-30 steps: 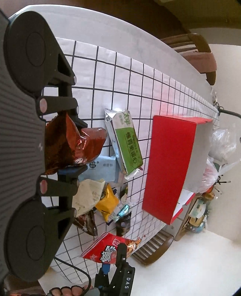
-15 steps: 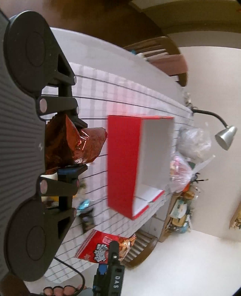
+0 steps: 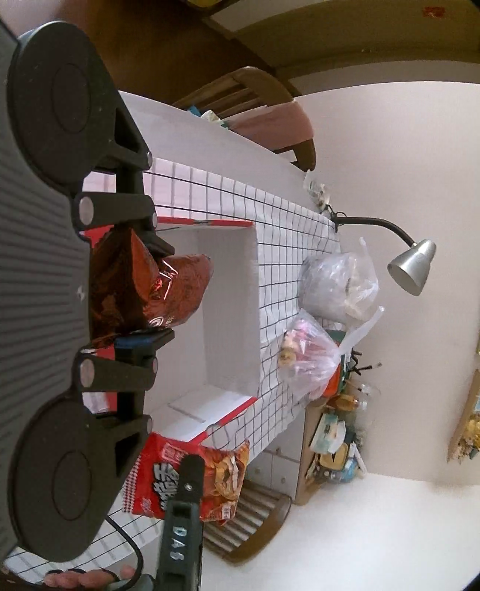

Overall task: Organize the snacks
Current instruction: 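Carry both bags into the red box and open both tools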

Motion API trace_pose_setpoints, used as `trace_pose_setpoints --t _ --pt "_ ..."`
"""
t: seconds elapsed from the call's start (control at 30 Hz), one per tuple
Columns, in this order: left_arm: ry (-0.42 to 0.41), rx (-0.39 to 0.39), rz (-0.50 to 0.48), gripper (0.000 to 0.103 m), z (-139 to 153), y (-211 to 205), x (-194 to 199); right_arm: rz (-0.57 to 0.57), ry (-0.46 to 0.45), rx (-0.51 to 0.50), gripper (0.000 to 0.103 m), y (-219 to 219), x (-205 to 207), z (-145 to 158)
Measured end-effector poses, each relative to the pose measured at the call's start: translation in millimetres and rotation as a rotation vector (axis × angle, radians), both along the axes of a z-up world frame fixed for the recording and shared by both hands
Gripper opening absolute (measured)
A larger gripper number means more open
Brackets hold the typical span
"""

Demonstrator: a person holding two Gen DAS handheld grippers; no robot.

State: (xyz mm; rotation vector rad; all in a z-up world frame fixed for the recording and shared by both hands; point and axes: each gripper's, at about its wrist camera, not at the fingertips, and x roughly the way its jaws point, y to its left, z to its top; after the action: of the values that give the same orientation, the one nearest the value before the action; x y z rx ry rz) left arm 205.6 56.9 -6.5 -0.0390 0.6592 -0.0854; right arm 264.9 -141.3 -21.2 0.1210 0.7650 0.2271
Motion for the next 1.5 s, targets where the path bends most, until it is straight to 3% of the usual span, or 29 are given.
trace_pose_setpoints --t 0.3,0.6,1.07,1.5 --pt "0.077 -0.007 0.032 0.040 -16.1 0.2 81.6 0.053 0.058 -0.059 0.068 29.2 60.4 -32.4" --pt "0.186 0.032 0.053 0.040 -53.6 2.3 128.9 0.150 0.131 -0.116 0.068 57.3 77.6 -64.5" --pt "0.263 0.096 0.037 0.041 -89.3 -4.2 138.3 0.147 0.188 -0.121 0.071 58.0 80.5 -87.9" --pt "0.189 0.055 0.025 0.048 -60.7 -2.0 111.1 0.134 0.125 -0.079 0.083 38.7 52.4 -53.4"
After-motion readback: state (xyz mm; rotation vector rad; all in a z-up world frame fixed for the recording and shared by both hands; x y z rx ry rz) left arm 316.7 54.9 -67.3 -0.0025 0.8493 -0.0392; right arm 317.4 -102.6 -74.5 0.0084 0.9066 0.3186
